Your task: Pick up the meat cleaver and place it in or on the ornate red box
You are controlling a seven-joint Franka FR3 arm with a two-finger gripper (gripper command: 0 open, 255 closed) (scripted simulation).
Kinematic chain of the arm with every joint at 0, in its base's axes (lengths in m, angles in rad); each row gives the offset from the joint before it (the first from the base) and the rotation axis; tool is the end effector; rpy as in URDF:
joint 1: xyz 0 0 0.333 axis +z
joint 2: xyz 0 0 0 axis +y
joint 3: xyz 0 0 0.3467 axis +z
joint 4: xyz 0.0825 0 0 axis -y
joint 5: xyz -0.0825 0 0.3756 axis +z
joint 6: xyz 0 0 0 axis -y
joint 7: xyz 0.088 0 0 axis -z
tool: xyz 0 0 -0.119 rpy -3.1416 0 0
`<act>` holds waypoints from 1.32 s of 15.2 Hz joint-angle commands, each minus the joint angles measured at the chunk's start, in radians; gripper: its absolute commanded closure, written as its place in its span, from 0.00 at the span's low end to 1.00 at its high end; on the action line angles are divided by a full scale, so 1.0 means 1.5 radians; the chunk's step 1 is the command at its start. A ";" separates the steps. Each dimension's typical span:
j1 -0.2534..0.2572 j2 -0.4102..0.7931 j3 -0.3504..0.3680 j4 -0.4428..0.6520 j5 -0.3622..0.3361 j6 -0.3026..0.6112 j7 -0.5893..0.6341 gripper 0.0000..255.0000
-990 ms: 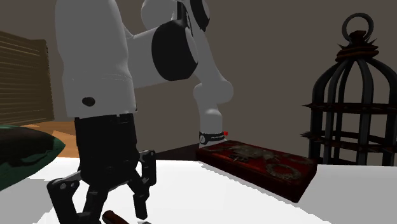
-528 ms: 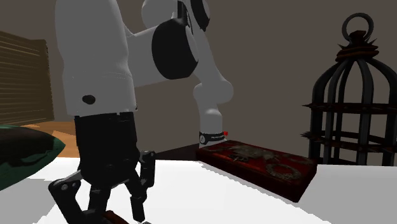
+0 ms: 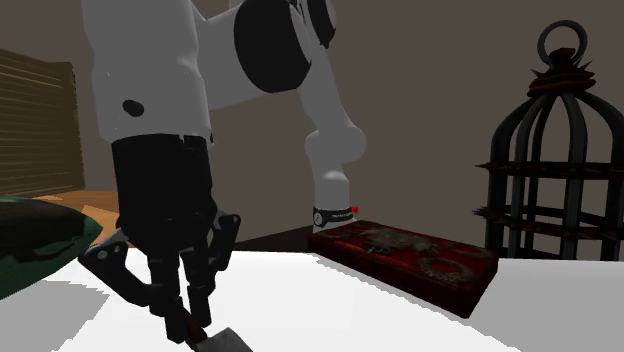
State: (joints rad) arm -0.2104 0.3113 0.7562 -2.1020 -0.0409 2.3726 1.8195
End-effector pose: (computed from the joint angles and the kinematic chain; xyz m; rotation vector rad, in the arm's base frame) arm 0.5046 0.2879 0.3369 -2.4293 1.7970 0.2292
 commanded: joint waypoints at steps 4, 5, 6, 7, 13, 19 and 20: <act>-0.015 -0.036 0.016 0.010 0.030 -0.038 -0.014 1.00; -0.018 -0.042 0.019 0.013 0.035 -0.046 -0.017 1.00; -0.020 -0.048 0.021 0.016 0.040 -0.054 -0.019 1.00; -0.022 -0.054 0.023 0.019 0.045 -0.063 -0.022 1.00; -0.034 -0.089 0.033 0.043 0.072 -0.112 -0.034 1.00; -0.050 -0.251 0.062 -0.092 0.222 -0.098 -0.104 1.00; -0.044 -0.284 0.061 -0.116 0.253 -0.100 -0.119 1.00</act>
State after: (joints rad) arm -0.2775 -0.0694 0.8484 -2.2405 0.2920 2.2226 1.6668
